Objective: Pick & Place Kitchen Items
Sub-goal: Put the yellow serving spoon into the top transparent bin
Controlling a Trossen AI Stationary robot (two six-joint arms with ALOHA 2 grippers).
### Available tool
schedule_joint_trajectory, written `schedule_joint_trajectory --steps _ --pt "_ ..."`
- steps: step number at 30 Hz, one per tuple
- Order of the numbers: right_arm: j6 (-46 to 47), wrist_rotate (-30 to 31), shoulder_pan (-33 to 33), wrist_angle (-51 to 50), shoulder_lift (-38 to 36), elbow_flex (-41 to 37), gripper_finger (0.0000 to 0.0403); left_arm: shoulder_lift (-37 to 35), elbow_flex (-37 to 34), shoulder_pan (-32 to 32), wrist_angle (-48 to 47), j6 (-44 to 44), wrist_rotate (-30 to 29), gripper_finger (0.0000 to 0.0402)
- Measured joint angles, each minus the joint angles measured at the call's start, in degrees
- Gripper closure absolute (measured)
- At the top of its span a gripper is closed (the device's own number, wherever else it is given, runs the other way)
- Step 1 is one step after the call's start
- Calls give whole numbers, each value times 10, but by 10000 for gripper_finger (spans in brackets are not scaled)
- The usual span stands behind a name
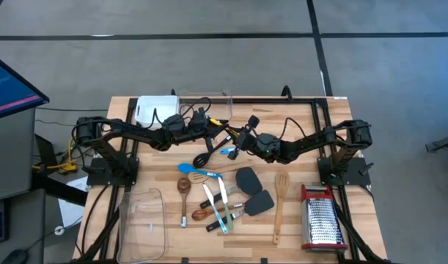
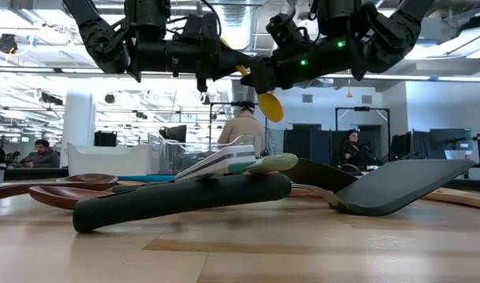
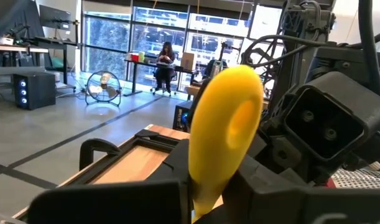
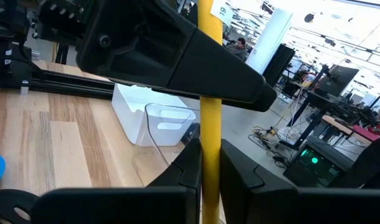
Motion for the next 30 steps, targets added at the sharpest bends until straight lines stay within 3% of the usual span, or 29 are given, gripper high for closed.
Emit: schedule_joint_trajectory --steps 30 --pt "0 1 0 -11 0 0 367 1 0 0 -3 29 -3 367"
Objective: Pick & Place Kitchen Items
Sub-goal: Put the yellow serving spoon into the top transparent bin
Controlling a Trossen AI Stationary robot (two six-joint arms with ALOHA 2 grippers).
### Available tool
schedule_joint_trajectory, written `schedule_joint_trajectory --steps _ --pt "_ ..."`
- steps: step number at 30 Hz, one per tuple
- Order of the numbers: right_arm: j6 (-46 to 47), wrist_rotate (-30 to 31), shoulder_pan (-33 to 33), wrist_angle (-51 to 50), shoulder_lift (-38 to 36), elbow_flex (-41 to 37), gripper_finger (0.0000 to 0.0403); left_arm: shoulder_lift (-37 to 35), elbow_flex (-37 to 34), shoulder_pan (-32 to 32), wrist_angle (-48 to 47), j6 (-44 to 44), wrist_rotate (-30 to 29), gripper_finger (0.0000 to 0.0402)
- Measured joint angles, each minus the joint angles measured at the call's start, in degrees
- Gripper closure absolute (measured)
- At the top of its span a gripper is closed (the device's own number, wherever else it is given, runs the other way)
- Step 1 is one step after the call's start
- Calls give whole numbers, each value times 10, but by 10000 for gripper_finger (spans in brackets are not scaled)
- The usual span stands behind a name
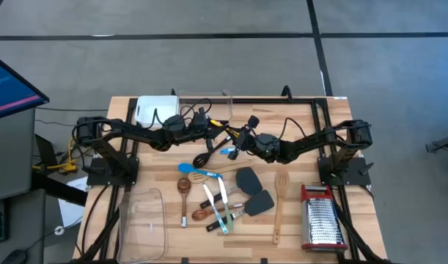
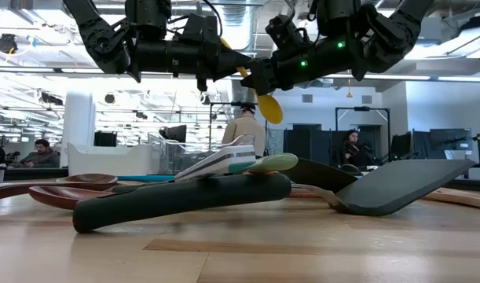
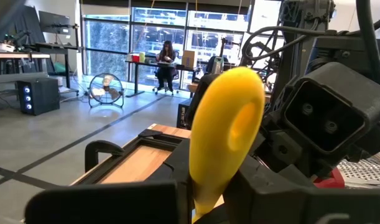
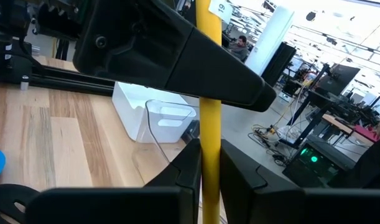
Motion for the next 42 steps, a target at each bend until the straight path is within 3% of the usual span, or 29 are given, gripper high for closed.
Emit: schedule_joint_trajectory --steps 14,21,28,34,42 --pt "0 10 9 -17 -10 -1 332 0 0 1 6 0 0 374" --pt "0 38 11 -155 -70 -1 251 0 -1 16 4 0 -2 366" --pt "24 145 11 -306 -149 -1 183 0 -1 58 4 1 -5 374" --pt "54 186 11 -420 -208 0 193 0 -1 101 4 1 -5 367" --pt "141 187 10 -568 -260 0 255 0 -1 151 4 -18 -4 364"
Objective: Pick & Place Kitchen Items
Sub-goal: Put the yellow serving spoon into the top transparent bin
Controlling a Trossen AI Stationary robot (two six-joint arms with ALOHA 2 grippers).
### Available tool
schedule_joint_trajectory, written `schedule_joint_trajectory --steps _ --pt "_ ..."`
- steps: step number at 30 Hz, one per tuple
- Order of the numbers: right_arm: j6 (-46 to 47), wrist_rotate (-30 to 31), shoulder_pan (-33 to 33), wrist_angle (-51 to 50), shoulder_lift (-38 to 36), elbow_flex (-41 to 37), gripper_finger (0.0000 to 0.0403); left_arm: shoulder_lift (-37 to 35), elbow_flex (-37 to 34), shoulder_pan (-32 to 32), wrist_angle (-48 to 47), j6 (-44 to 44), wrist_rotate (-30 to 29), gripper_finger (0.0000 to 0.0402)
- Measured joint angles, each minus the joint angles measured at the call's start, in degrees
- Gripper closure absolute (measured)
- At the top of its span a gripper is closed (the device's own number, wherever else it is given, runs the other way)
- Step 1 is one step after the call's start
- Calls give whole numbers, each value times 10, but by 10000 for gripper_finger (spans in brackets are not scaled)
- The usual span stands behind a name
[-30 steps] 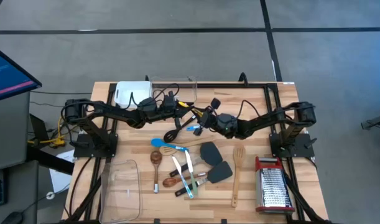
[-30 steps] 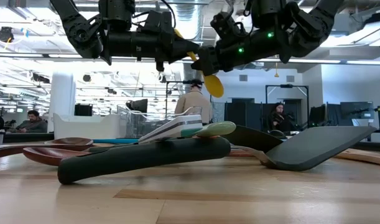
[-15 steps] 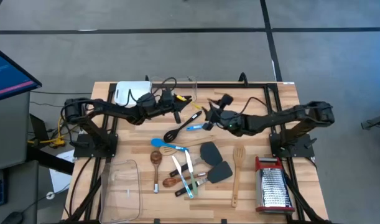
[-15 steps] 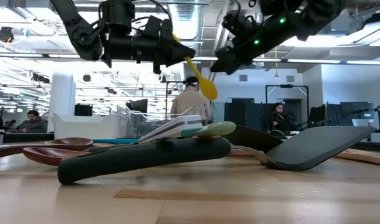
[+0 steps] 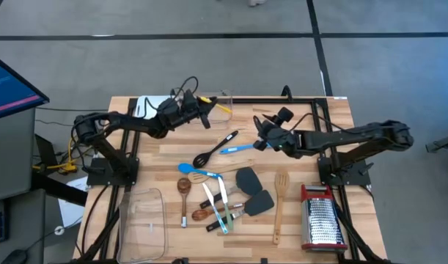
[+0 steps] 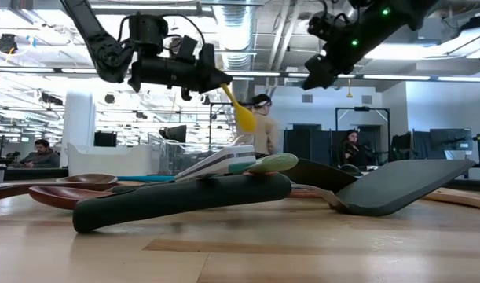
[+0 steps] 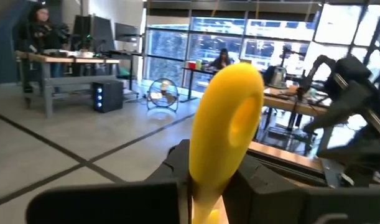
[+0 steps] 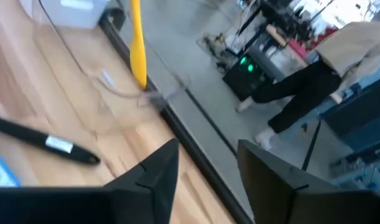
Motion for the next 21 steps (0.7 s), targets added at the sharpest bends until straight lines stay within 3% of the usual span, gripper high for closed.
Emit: schedule_joint_trajectory --steps 9,13,21 --pt "99 -1 0 -133 -11 0 309 0 0 44 -17 -20 0 374" --pt "114 -2 0 -151 -11 0 318 -1 -4 57 -57 -44 -2 363" --pt "114 -2 0 -153 -11 0 326 -1 -45 59 -71 -84 -63 374"
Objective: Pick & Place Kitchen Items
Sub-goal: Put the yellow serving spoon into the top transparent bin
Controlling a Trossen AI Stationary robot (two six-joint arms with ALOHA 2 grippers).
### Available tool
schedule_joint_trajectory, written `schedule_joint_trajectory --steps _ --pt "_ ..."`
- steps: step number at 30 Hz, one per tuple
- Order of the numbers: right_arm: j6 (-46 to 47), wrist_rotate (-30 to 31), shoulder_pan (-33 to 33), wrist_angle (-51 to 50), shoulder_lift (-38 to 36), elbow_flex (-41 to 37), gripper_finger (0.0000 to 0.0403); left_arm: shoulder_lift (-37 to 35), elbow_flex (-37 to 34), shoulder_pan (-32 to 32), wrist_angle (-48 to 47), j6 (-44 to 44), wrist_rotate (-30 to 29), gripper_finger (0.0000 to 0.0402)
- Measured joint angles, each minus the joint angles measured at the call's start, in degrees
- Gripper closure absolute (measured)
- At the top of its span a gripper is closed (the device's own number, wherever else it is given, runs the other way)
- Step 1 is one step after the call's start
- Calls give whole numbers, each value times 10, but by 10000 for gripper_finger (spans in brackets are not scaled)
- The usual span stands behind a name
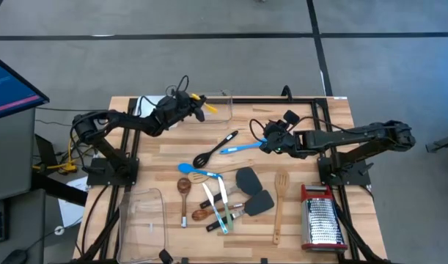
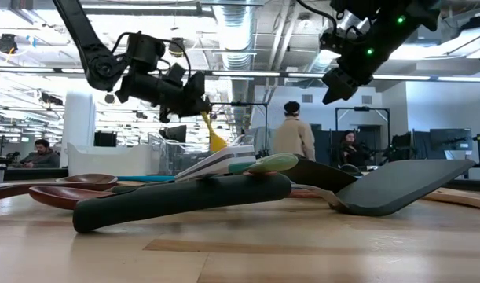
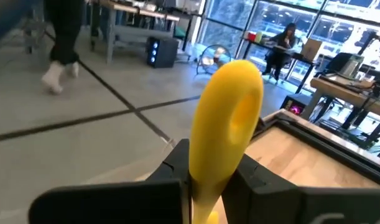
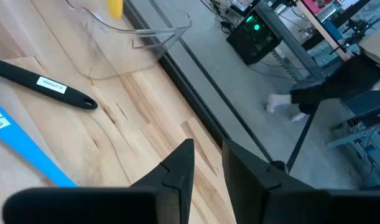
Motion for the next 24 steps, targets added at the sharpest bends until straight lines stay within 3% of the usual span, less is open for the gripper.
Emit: schedule_joint_trajectory --steps 5,15,24 --pt "4 0 0 1 0 0 327 0 -20 0 0 -40 -4 358" --pt "4 0 0 19 0 0 327 8 -23 1 -20 -84 8 370" --pt "4 0 0 30 0 0 327 61 -23 1 -9 -116 9 354"
